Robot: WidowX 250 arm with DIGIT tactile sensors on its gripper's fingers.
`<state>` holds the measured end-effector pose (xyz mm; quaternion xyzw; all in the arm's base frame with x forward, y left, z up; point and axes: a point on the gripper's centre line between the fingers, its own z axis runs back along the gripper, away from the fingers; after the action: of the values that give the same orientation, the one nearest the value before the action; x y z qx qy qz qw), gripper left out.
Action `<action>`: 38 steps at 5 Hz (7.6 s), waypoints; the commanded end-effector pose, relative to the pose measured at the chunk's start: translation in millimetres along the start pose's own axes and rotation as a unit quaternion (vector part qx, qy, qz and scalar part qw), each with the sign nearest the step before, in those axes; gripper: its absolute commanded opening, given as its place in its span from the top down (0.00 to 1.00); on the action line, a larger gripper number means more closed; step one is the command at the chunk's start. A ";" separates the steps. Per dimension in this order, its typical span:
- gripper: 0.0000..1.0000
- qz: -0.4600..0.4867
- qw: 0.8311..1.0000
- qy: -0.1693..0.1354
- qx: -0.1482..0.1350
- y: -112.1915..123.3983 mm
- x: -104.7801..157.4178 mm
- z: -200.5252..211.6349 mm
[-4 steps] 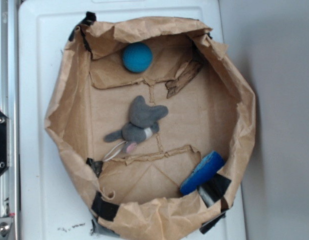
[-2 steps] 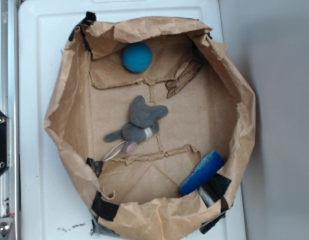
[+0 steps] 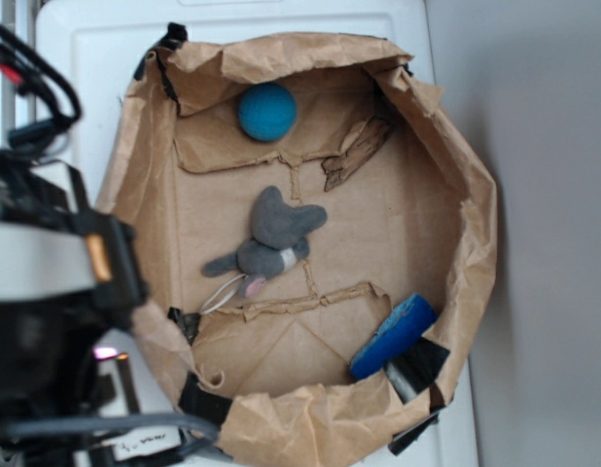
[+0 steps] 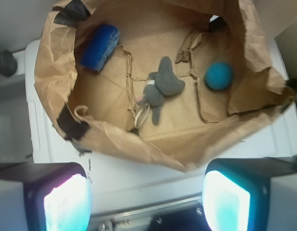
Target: Grab the gray animal.
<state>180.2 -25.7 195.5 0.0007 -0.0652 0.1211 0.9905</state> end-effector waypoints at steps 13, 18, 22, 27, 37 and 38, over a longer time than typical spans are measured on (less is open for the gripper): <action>0.00 0.088 0.995 0.000 -0.049 -7.4 14.0 -108.9; 0.00 0.152 0.987 -0.045 -0.032 6.9 -22.1 -72.5; 0.00 0.173 0.984 -0.041 -0.029 9.4 -11.8 -70.3; 0.00 0.172 0.981 -0.094 -0.006 4.1 61.2 -132.8; 1.00 0.188 0.972 -0.133 -0.043 26.7 93.8 -73.1; 1.00 0.178 0.973 -0.127 -0.069 29.1 95.0 -52.4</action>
<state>266.2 17.0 137.3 -0.0557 -0.1641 0.2835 0.9432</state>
